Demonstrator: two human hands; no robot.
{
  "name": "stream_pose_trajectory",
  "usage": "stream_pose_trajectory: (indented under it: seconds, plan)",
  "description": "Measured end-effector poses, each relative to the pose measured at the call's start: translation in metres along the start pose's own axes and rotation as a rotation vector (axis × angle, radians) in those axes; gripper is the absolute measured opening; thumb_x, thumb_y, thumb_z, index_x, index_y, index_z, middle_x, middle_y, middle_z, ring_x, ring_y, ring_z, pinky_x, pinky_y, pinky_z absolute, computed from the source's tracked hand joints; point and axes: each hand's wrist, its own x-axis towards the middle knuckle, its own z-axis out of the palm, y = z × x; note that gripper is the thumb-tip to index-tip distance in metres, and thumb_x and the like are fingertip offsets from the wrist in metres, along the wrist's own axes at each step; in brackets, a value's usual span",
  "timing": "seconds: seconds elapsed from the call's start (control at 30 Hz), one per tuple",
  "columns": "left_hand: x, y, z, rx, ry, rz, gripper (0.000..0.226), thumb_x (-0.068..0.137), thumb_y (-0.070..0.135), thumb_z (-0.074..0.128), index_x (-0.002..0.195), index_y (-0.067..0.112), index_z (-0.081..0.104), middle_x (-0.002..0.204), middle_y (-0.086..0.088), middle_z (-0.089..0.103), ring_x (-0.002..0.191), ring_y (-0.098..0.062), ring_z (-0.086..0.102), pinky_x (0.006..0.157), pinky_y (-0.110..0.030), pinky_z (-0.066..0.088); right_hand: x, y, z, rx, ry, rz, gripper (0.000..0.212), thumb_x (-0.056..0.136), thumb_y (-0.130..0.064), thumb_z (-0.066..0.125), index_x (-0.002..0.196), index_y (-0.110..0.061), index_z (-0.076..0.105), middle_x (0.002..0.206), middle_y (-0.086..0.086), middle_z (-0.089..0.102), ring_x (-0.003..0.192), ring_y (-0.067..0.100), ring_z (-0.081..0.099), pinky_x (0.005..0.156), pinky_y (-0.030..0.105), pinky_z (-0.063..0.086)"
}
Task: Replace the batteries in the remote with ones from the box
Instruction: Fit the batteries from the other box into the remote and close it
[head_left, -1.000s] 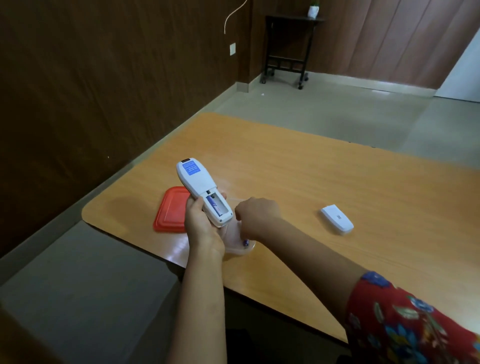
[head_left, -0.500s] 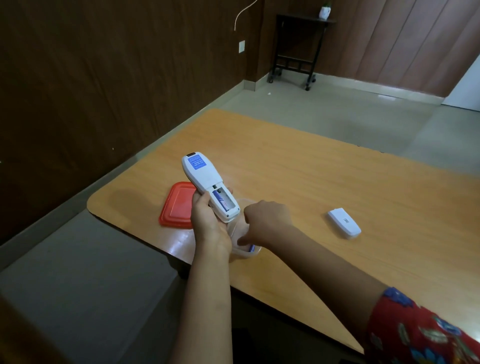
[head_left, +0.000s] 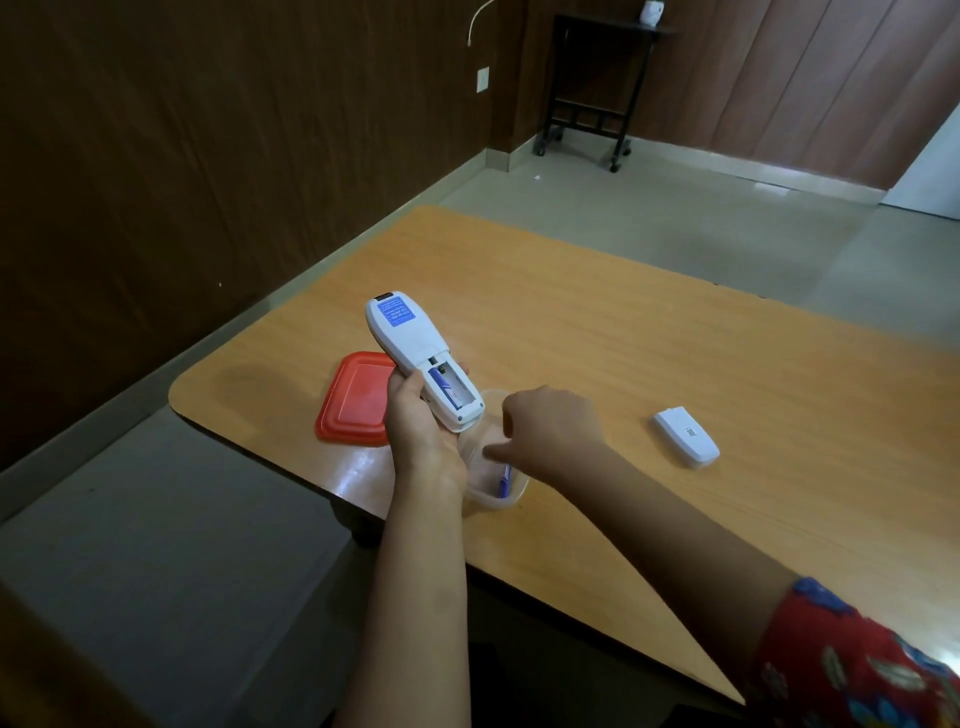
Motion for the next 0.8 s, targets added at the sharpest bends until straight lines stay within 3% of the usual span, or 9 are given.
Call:
stream_pose_trajectory:
  seconds: [0.1, 0.2, 0.27, 0.37, 0.47, 0.57, 0.63, 0.73, 0.8]
  plan:
    - [-0.001, -0.002, 0.001, -0.006, -0.01, -0.003, 0.036, 0.099, 0.014, 0.033, 0.13, 0.016, 0.053, 0.097, -0.004, 0.066, 0.083, -0.019, 0.065, 0.067, -0.031, 0.05, -0.004, -0.012, 0.003, -0.052, -0.139, -0.009, 0.042, 0.077, -0.038, 0.071, 0.115, -0.022, 0.058, 0.101, -0.001, 0.062, 0.082, 0.017, 0.057, 0.061, 0.026, 0.042]
    - [-0.002, -0.002, 0.003, -0.005, -0.014, -0.006, 0.038, 0.099, 0.013, 0.033, 0.133, 0.014, 0.052, 0.095, -0.004, 0.065, 0.082, -0.019, 0.064, 0.067, -0.031, 0.05, -0.003, -0.015, 0.007, 0.086, -0.117, 0.037, 0.046, 0.075, -0.02, 0.07, 0.119, -0.023, 0.056, 0.109, -0.001, 0.061, 0.095, 0.019, 0.06, 0.064, 0.026, 0.041]
    - [-0.003, -0.002, 0.003, -0.007, -0.012, -0.012, 0.038, 0.099, 0.013, 0.033, 0.131, 0.014, 0.053, 0.092, -0.003, 0.065, 0.08, -0.018, 0.064, 0.065, -0.03, 0.05, -0.003, -0.011, 0.01, 0.285, -0.042, 0.082, 0.036, 0.073, -0.018, 0.067, 0.108, -0.025, 0.062, 0.103, -0.002, 0.065, 0.094, 0.019, 0.062, 0.059, 0.025, 0.039]
    - [-0.003, -0.002, 0.002, 0.013, -0.019, -0.005, 0.038, 0.099, 0.014, 0.032, 0.132, 0.014, 0.052, 0.098, -0.005, 0.065, 0.083, -0.017, 0.064, 0.068, -0.031, 0.049, -0.01, 0.005, 0.009, 0.716, 0.137, 0.173, 0.009, 0.069, -0.022, 0.069, 0.077, -0.025, 0.067, 0.075, -0.008, 0.072, 0.077, 0.012, 0.066, 0.054, 0.027, 0.044]
    - [-0.004, -0.004, 0.005, 0.005, -0.036, -0.006, 0.037, 0.099, 0.012, 0.033, 0.129, 0.015, 0.053, 0.096, -0.004, 0.065, 0.083, -0.019, 0.063, 0.07, -0.031, 0.05, -0.033, 0.031, -0.001, 1.17, 0.248, 0.165, 0.011, 0.072, -0.014, 0.076, 0.08, -0.02, 0.071, 0.066, -0.008, 0.071, 0.066, 0.001, 0.063, 0.061, 0.025, 0.045]
    - [-0.012, -0.013, 0.01, 0.011, -0.077, -0.058, 0.037, 0.098, 0.012, 0.035, 0.131, 0.014, 0.052, 0.1, -0.007, 0.065, 0.09, -0.024, 0.062, 0.073, -0.032, 0.05, -0.067, 0.053, -0.004, 1.605, 0.184, 0.162, 0.014, 0.079, -0.007, 0.073, 0.089, -0.016, 0.07, 0.079, -0.002, 0.072, 0.076, 0.004, 0.066, 0.077, 0.029, 0.051]
    - [-0.02, -0.02, 0.014, 0.022, -0.145, -0.158, 0.037, 0.099, 0.012, 0.036, 0.132, 0.011, 0.052, 0.1, -0.009, 0.064, 0.093, -0.026, 0.061, 0.08, -0.035, 0.049, -0.087, 0.064, -0.001, 1.765, 0.196, 0.179, 0.016, 0.08, -0.003, 0.07, 0.091, -0.014, 0.07, 0.088, 0.001, 0.072, 0.087, 0.011, 0.069, 0.086, 0.035, 0.053]
    - [-0.036, -0.03, 0.016, 0.093, -0.277, -0.269, 0.035, 0.099, 0.016, 0.038, 0.129, 0.014, 0.056, 0.1, -0.009, 0.067, 0.096, -0.025, 0.062, 0.094, -0.042, 0.046, -0.105, 0.076, 0.004, 1.856, 0.299, 0.169, 0.02, 0.08, 0.004, 0.066, 0.083, -0.015, 0.07, 0.088, 0.0, 0.074, 0.09, 0.014, 0.068, 0.087, 0.032, 0.052]
    - [-0.043, -0.036, 0.016, 0.194, -0.328, -0.255, 0.035, 0.1, 0.017, 0.037, 0.128, 0.017, 0.057, 0.1, -0.004, 0.07, 0.1, -0.025, 0.063, 0.084, -0.036, 0.049, -0.109, 0.081, 0.005, 1.839, 0.341, 0.172, 0.02, 0.077, 0.004, 0.068, 0.081, -0.015, 0.071, 0.09, 0.001, 0.075, 0.091, 0.013, 0.068, 0.088, 0.031, 0.051]
